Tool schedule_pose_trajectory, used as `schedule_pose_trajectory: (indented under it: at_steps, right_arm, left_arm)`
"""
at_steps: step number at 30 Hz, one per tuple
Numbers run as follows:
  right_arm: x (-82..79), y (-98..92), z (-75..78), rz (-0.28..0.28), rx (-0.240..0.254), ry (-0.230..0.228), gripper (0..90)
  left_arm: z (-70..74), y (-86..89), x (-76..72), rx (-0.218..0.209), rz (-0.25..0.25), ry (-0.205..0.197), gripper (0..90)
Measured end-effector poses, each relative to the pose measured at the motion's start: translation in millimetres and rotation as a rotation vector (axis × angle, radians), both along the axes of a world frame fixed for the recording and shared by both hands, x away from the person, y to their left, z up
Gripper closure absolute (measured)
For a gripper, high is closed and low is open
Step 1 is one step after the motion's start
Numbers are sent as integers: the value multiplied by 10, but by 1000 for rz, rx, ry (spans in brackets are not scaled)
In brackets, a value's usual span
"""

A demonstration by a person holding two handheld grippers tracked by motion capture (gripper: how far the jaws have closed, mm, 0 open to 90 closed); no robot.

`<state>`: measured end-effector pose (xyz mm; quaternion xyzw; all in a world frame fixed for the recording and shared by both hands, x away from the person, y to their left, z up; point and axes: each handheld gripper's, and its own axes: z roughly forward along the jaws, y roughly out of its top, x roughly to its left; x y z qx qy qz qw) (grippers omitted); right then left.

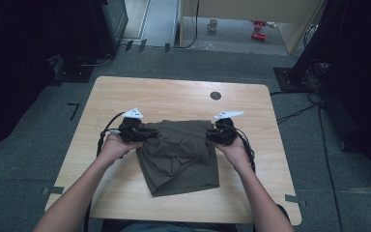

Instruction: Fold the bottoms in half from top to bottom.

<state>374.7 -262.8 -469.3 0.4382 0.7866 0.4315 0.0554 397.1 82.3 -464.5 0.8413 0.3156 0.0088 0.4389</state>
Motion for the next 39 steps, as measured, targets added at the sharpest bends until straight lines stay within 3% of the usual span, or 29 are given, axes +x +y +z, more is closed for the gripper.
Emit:
schedule_pose_trajectory:
  at_steps: [6, 8, 9, 11, 14, 16, 19, 21, 26, 28, 34, 37, 38, 39]
  right_arm:
    - [-106, 43, -3, 32, -13, 3, 784]
    - [-145, 52, 20, 24, -53, -26, 793]
    - [-141, 40, 27, 14, -55, -34, 807]
    - [-123, -2, 37, -22, -61, -37, 836]
    - [-85, -57, 26, -52, -69, -32, 860]
    - [9, -133, -41, -92, -74, -6, 887]
    - [81, -159, -97, -109, -69, 15, 895]
    - [168, -151, -160, -117, -75, 45, 896]
    - [255, -95, -258, -116, -107, 80, 896]
    - [273, -95, -278, -116, -111, 84, 896]
    - [346, -89, -385, -113, -54, 136, 898]
    - [386, -84, -442, -97, 51, 169, 898]
    - [386, -84, -442, -97, 51, 169, 898]
    - [389, -68, -452, -77, 91, 183, 898]
  left_arm:
    - [13, -19, -151, 26, -50, -22, 717]
    - [18, -17, -154, 33, -42, -17, 757]
    - [35, 14, -109, 20, -13, 11, 801]
    - [41, 37, -84, 16, -1, 15, 859]
    - [24, 107, 0, 16, 42, 32, 886]
    - [-53, 154, 127, 26, 95, 63, 900]
    - [-125, 157, 218, 34, 118, 95, 900]
    - [-238, 92, 303, 66, 120, 124, 900]
    - [-383, -18, 365, 120, 112, 144, 900]
    - [-393, -24, 376, 114, 113, 147, 900]
    - [-407, -88, 439, 102, 109, 142, 900]
    - [-432, -116, 454, 72, 86, 141, 900]
    - [-432, -116, 454, 72, 86, 141, 900]
    - [-430, -132, 437, 59, 72, 125, 900]
